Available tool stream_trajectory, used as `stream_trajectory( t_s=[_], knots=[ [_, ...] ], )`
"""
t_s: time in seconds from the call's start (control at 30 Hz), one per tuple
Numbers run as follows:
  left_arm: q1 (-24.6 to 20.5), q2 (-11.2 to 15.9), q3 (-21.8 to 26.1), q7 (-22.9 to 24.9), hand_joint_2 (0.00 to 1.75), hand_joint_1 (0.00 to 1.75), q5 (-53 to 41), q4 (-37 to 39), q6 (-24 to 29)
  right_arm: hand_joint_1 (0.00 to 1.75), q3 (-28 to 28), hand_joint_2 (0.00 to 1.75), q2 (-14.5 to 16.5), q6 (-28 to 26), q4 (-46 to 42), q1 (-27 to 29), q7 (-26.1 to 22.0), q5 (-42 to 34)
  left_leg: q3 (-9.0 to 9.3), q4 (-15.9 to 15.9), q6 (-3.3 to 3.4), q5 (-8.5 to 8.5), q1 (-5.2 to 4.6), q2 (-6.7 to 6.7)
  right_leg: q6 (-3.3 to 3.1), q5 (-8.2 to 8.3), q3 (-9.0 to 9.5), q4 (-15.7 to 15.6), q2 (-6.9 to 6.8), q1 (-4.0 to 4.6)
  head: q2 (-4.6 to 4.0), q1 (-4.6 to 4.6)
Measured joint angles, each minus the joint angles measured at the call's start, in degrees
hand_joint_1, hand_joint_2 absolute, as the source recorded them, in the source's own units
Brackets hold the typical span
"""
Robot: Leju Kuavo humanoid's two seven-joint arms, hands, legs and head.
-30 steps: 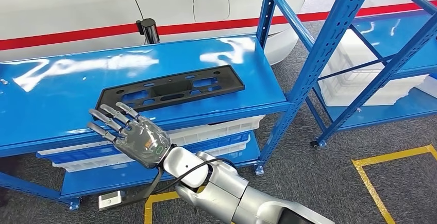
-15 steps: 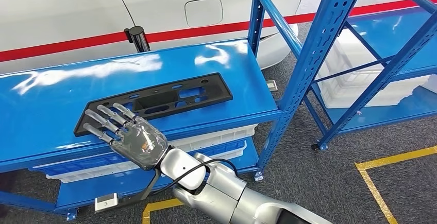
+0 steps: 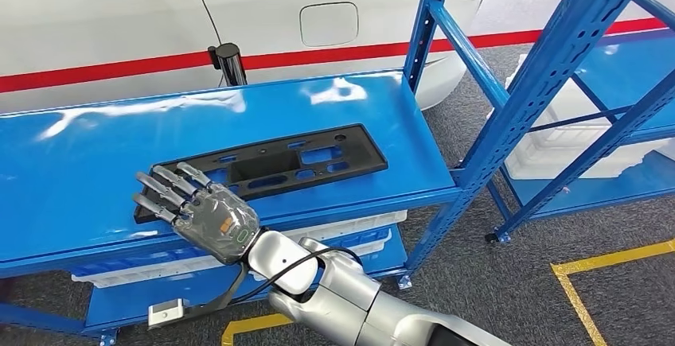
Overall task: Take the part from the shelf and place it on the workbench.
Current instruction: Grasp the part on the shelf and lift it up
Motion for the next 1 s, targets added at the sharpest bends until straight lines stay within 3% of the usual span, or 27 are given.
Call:
stream_trajectory(
  t_s=[0.07, 0.13, 0.17, 0.23, 0.53, 0.7, 1.0],
  knots=[
    [0.03, -0.04, -0.01, 0.0, 0.0, 0.0, 0.09, 0.0, 0.06, 0.0, 0.01, 1.75, -0.07, 0.46, 0.28, 0.08, 0.55, 0.37, 0.61, 0.03, -0.24, -0.54, -0.03, -0.21, 0.75, 3.93, 2.31, -6.84, -0.02, 0.0, 0.0, 0.01],
    [0.02, -0.09, -0.01, 0.0, 0.0, 0.0, 0.11, 0.0, 0.21, 0.0, 0.03, 1.75, -0.08, 0.99, 0.48, 0.07, 1.09, 0.73, 1.09, 0.22, -0.73, -1.23, -0.29, -0.34, 0.67, 7.19, 5.29, -13.83, -0.01, 0.09, 0.0, 0.01],
    [0.01, -0.11, -0.01, 0.0, 0.0, 0.0, 0.11, 0.0, 0.37, 0.0, 0.03, 1.75, -0.08, 1.34, 0.62, 0.07, 1.43, 0.88, 1.2, 0.34, -0.94, -1.53, -0.4, -0.37, 0.39, 7.9, 6.03, -15.45, 0.01, 0.03, 0.0, -0.01],
    [0.0, -0.1, -0.01, 0.0, 0.0, 0.0, 0.1, 0.0, 0.73, 0.0, 0.04, 1.75, -0.03, 2.02, 0.96, 0.04, 2.12, 1.2, 1.34, 0.42, -1.02, -1.85, -0.35, -0.37, 0.0, 8.19, 6.27, -15.91, 0.08, -0.1, 0.0, -0.05],
    [-0.05, -0.38, -0.16, 0.0, 0.0, 0.0, -0.56, 0.0, 1.31, 0.0, 0.03, 1.75, 0.09, 3.01, 3.26, -0.08, 4.55, 2.18, 1.9, -0.32, -1.19, -1.96, -0.11, -0.13, -0.47, 7.93, 6.33, -15.92, 0.33, 0.18, 0.0, -0.04],
    [-0.05, -0.49, -0.41, 0.0, 0.0, 0.0, -0.82, 0.0, 2.09, 0.0, -0.07, 1.75, 0.09, 3.62, 4.84, -0.08, 5.6, 2.62, 1.92, -0.36, -1.7, -1.91, -0.1, -0.13, -0.5, 7.91, 6.37, -15.9, 0.33, 0.2, 0.0, -0.04],
    [-0.14, -0.57, -0.51, 0.0, 0.0, 0.0, -1.31, 0.0, 2.33, 0.0, -1.32, 1.75, 0.05, 4.65, 6.99, -0.76, 7.83, 2.73, 1.99, -0.35, -1.71, -1.91, -0.38, -0.14, -0.5, 7.91, 6.49, -15.91, 0.31, -0.03, 0.0, -0.04]
  ],
)
